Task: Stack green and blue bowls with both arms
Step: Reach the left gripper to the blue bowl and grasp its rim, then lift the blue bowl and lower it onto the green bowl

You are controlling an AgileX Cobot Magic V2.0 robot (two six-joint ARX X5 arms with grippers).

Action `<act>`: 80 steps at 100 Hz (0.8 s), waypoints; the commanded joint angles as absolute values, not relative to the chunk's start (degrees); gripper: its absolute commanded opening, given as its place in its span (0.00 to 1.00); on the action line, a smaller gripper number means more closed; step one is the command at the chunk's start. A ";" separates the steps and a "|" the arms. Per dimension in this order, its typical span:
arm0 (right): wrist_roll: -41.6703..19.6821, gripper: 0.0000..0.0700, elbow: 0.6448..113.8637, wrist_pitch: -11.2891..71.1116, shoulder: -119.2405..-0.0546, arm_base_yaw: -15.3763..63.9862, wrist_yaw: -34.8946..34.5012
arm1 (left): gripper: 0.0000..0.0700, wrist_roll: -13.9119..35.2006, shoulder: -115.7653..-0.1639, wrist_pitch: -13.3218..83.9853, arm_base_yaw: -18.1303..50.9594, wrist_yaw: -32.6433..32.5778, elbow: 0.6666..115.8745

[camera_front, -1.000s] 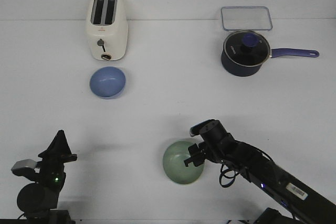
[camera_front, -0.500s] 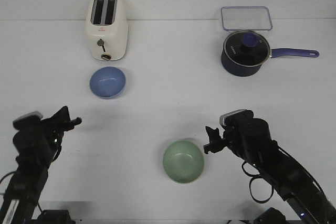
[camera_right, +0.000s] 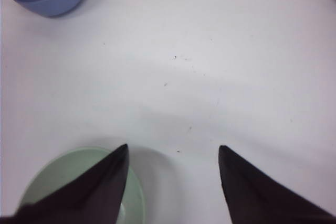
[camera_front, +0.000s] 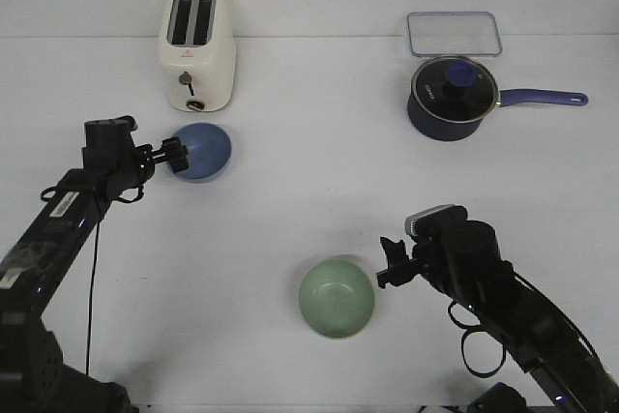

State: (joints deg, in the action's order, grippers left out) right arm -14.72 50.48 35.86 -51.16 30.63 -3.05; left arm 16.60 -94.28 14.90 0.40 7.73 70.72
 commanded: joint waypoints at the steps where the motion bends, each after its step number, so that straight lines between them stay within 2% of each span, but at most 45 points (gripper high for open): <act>1: -13.63 0.50 51.22 35.44 -51.44 30.83 -3.18 | 0.78 14.35 -98.13 15.59 0.36 8.01 74.00; 12: -13.63 0.50 51.22 35.44 -51.44 30.83 -3.18 | 0.77 14.20 -103.07 16.43 0.38 8.01 76.84; 17: -13.63 0.50 51.22 35.46 -51.44 30.83 -3.18 | 0.72 14.22 -104.38 16.45 0.38 7.99 77.25; 23: -13.63 0.50 51.22 35.46 -51.44 30.83 -3.18 | 0.53 14.20 -105.47 16.34 0.38 7.99 77.34; 33: -13.63 0.50 51.22 35.62 -51.44 30.83 -3.16 | 0.08 14.15 -106.06 16.91 0.38 8.01 77.34; 36: -13.63 0.50 51.22 35.62 -51.44 30.83 -3.16 | 0.00 14.15 -106.06 16.97 0.38 8.01 77.34; 51: -13.63 0.50 51.22 35.66 -51.44 30.81 -2.98 | 0.02 14.17 -104.07 17.63 0.40 9.89 77.43; 65: -13.54 0.50 51.22 36.16 -51.44 30.74 -2.17 | 0.02 13.82 -98.50 18.92 0.99 15.75 77.43; 80: -13.23 0.50 51.22 36.21 -51.44 30.26 -0.49 | 0.02 10.41 -90.39 24.32 4.36 18.35 77.41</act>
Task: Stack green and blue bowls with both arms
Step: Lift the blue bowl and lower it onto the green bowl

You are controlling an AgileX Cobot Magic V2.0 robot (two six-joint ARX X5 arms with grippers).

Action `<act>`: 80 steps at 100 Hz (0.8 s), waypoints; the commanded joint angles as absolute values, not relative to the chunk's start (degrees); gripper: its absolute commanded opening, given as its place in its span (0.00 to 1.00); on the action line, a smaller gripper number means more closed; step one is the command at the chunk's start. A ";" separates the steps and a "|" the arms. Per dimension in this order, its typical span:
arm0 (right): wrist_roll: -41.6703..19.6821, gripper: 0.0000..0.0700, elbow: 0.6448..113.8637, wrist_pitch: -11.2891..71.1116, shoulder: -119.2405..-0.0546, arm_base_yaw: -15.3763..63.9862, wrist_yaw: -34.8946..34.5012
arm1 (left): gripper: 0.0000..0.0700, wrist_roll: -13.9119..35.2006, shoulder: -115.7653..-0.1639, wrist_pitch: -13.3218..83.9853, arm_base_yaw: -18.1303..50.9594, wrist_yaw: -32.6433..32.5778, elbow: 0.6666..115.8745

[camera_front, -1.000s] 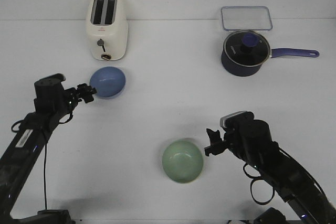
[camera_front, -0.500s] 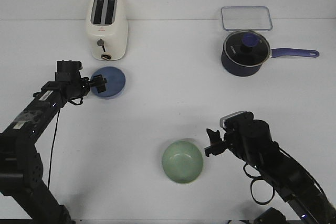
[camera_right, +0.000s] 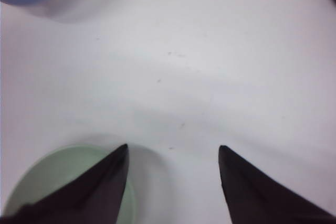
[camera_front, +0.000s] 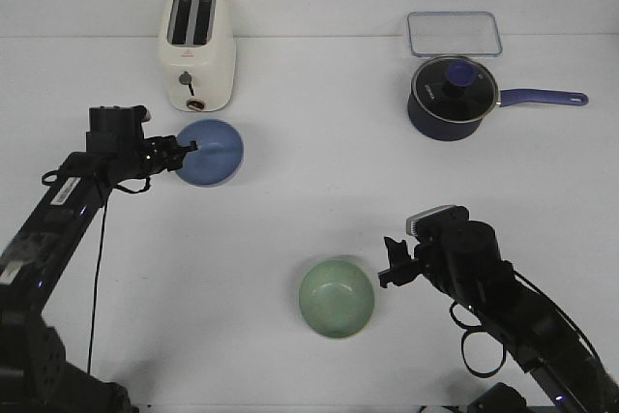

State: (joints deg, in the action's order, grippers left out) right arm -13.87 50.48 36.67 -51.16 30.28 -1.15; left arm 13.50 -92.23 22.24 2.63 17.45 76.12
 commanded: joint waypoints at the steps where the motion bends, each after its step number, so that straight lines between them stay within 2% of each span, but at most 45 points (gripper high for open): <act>1: -13.23 0.50 51.22 36.21 -51.44 30.20 -0.38 | 0.02 10.09 -89.89 24.80 4.75 18.35 77.41; 15: -13.19 0.50 51.22 36.16 -51.44 29.12 0.01 | 0.02 6.61 -84.49 32.21 12.27 19.33 77.23; 25: -13.19 0.50 51.22 36.16 -51.44 28.56 0.01 | 0.02 6.44 -83.18 34.65 19.42 20.69 76.05; 51: -12.99 0.50 51.22 36.21 -51.44 28.38 -0.05 | 0.02 8.08 -84.55 28.86 37.15 20.84 70.63; 80: -12.99 0.50 51.22 36.25 -51.44 28.38 -0.12 | 0.02 8.40 -89.32 26.89 45.45 19.55 70.43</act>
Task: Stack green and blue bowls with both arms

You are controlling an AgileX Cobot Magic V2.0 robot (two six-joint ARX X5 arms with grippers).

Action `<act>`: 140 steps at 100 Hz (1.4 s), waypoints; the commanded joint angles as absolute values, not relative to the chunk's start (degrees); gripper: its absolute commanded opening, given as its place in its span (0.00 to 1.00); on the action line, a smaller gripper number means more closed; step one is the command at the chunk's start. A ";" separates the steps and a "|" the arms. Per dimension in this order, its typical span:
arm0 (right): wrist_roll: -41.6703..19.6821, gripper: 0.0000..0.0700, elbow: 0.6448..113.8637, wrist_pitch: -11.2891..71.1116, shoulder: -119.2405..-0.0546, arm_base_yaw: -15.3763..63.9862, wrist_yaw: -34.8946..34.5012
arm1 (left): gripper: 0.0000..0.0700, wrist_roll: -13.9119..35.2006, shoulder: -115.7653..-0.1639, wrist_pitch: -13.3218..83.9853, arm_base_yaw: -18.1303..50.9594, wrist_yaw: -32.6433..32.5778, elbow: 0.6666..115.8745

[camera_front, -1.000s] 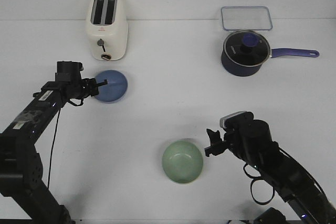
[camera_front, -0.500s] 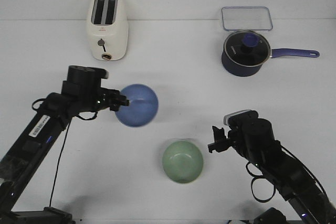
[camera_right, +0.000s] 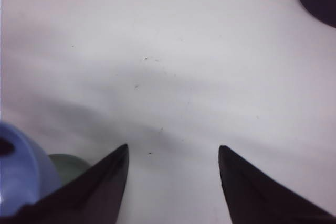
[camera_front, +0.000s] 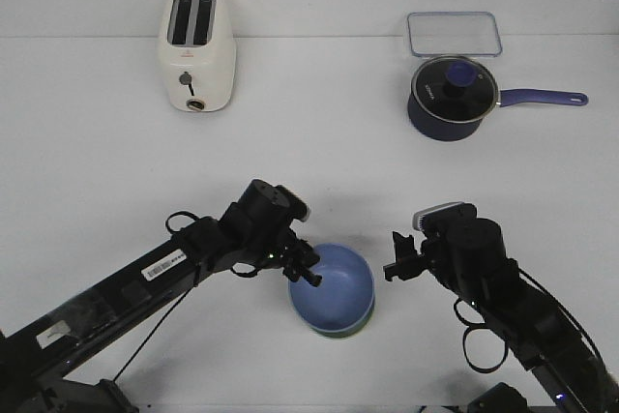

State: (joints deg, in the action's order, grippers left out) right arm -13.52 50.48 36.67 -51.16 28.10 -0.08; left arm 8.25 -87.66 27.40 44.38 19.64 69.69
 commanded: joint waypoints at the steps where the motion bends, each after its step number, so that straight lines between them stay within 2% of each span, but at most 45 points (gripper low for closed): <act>1: -12.99 0.50 51.22 36.25 -51.44 28.38 -0.12 | 0.02 8.38 -89.52 26.89 45.60 19.53 70.43; 11: -13.02 0.50 51.22 36.25 -51.44 28.38 -0.10 | 0.05 8.38 -91.29 26.96 46.57 19.51 70.43; 15: -13.02 0.50 51.22 36.25 -51.44 28.38 -0.10 | 0.18 8.38 -91.59 26.94 46.78 19.51 70.43; 23: -12.99 0.50 51.22 36.27 -51.44 28.38 -0.05 | 0.56 8.32 -91.42 26.76 46.85 19.44 70.46; 26: -12.99 0.50 51.22 36.27 -51.44 28.38 -0.05 | 0.64 8.34 -91.02 26.74 46.81 19.44 70.50; 29: -12.99 0.50 51.22 36.29 -51.44 28.38 -0.03 | 0.66 8.32 -90.52 26.79 46.50 19.29 70.59; 44: -11.86 0.50 51.22 36.16 -51.42 28.36 0.27 | 0.66 7.92 -85.60 26.87 43.55 16.95 70.76; 57: -9.50 0.49 51.22 35.81 -50.74 27.66 2.48 | 0.65 6.59 -78.83 27.22 39.59 7.81 70.76; 61: -8.93 0.45 51.22 35.77 -50.11 27.22 3.25 | 0.62 6.09 -76.66 27.20 38.17 4.49 70.76; 65: -8.71 0.36 51.20 35.55 -49.36 26.74 3.75 | 0.53 5.41 -74.48 27.22 36.62 1.67 70.76; 69: -8.71 0.21 51.07 35.20 -48.36 26.20 4.47 | 0.41 4.86 -72.40 27.24 34.89 -0.47 70.76; 73: -8.71 0.01 50.68 34.52 -46.98 25.69 5.15 | 0.22 4.36 -70.35 27.40 32.95 -1.96 70.74; 77: -8.71 0.00 49.89 33.36 -45.25 25.12 6.04 | 0.00 3.46 -68.07 27.62 30.61 -2.70 70.54; 80: -8.71 0.00 48.99 32.42 -43.64 24.77 6.46 | 0.03 3.40 -66.81 27.51 29.32 -3.03 70.24; 94: -8.10 0.00 41.08 24.91 -33.08 23.51 8.34 | 0.02 2.98 -57.17 23.35 22.44 -6.61 62.37; 108: -1.21 0.00 29.56 13.28 -18.70 22.94 9.82 | 0.02 0.32 -42.41 9.04 16.14 -8.62 43.94; 115: -0.45 0.00 24.99 9.32 -13.39 22.61 12.91 | 0.02 -0.21 -34.65 1.76 13.04 -8.62 34.94; 125: -0.34 0.00 21.50 7.53 -9.58 22.41 17.37 | 0.02 0.25 -25.96 -4.10 9.52 -8.64 26.83; 140: -0.34 0.00 21.37 8.12 -8.64 22.41 18.46 | 0.02 0.86 -19.55 -3.84 7.38 -8.64 25.08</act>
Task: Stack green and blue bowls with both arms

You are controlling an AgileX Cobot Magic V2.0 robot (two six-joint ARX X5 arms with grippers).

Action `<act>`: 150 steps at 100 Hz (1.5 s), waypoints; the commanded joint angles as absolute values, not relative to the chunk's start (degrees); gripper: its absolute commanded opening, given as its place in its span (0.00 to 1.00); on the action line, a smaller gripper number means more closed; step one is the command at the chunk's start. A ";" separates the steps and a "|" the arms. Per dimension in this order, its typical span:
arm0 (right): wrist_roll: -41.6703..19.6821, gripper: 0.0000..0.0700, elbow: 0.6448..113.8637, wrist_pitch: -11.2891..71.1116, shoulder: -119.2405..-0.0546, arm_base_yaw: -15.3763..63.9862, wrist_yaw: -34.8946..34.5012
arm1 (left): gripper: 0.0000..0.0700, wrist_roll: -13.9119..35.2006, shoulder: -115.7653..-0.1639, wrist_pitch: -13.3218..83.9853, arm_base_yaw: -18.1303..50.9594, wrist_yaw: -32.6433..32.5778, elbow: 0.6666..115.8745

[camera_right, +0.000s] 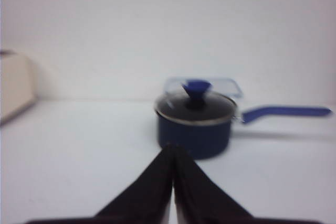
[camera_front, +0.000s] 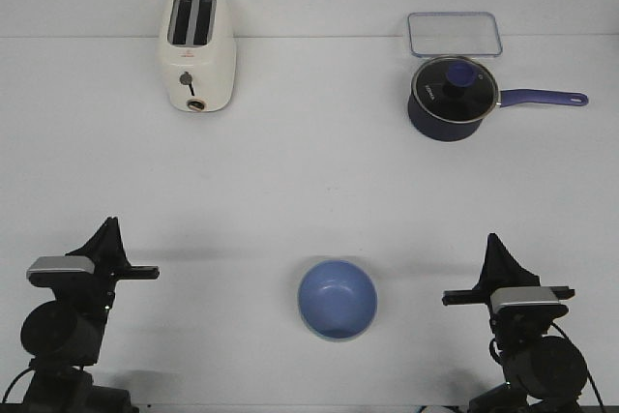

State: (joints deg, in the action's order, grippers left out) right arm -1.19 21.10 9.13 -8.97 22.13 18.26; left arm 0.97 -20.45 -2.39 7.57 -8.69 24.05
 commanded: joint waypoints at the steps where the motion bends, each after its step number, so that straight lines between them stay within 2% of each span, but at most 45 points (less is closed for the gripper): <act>1: -0.34 0.00 21.37 8.10 -8.64 22.41 18.46 | 0.02 0.86 -19.29 -3.95 7.35 -8.64 25.08; 70: -0.34 0.00 21.37 8.12 -8.64 22.41 18.46 | 0.02 0.38 -13.21 -4.89 7.40 -8.60 24.77; 87: -0.34 0.00 21.37 8.12 -8.64 22.41 18.46 | 0.02 -0.43 -9.63 -7.86 6.00 -8.25 17.41; 101: -0.34 0.00 21.37 8.10 -8.64 22.41 18.46 | 0.02 -0.36 -6.28 -7.81 3.62 -1.91 8.75; 110: -0.34 0.00 21.37 8.12 -8.67 22.41 18.46 | 0.02 0.30 -3.46 -7.79 2.42 -1.23 5.28; 122: -0.34 0.00 21.37 8.10 -8.64 22.41 18.46 | 0.02 0.64 -0.01 -7.77 1.39 -1.23 2.81; 150: -0.34 0.00 21.39 8.05 -8.67 22.41 18.46 | 0.02 1.08 -0.25 -8.73 1.04 -1.06 0.80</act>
